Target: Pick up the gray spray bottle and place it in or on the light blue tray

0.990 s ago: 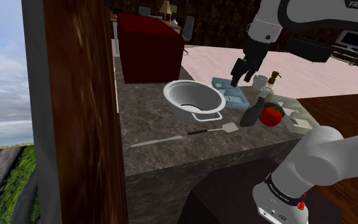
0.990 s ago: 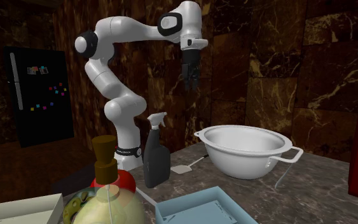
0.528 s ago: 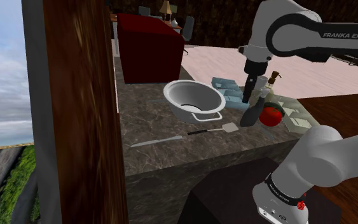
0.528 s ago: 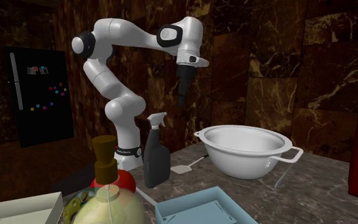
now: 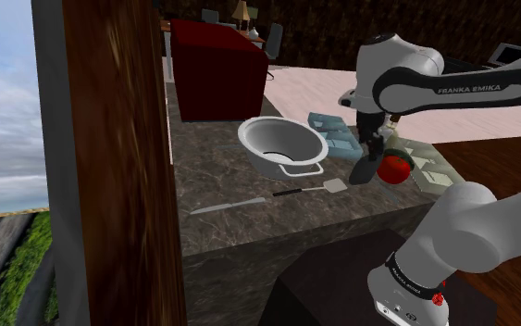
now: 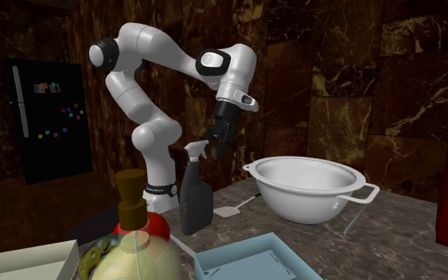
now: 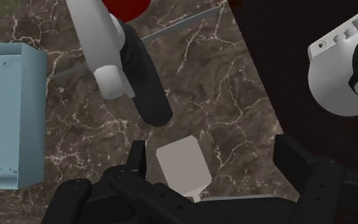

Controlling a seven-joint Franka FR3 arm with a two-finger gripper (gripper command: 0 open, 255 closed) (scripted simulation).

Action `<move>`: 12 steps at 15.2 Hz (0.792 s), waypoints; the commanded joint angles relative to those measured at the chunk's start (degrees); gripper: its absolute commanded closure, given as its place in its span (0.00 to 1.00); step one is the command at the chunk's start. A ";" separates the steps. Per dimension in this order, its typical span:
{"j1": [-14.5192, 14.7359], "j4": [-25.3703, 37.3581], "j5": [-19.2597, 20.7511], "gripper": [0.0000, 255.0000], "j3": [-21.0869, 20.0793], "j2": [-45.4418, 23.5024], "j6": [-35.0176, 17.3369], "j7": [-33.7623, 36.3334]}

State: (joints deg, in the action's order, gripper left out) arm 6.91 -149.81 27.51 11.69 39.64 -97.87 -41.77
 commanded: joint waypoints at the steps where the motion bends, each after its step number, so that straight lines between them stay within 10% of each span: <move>1: -0.09 -1.53 5.21 0.00 2.29 -1.75 -2.71 -6.57; 5: -0.54 -3.39 14.25 0.00 6.01 -5.32 -8.08 -16.56; 12: -2.39 -6.56 17.89 0.00 8.95 -7.20 -13.71 -15.76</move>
State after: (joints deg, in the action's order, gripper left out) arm 4.80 -155.96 44.83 20.20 32.72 -110.77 -57.60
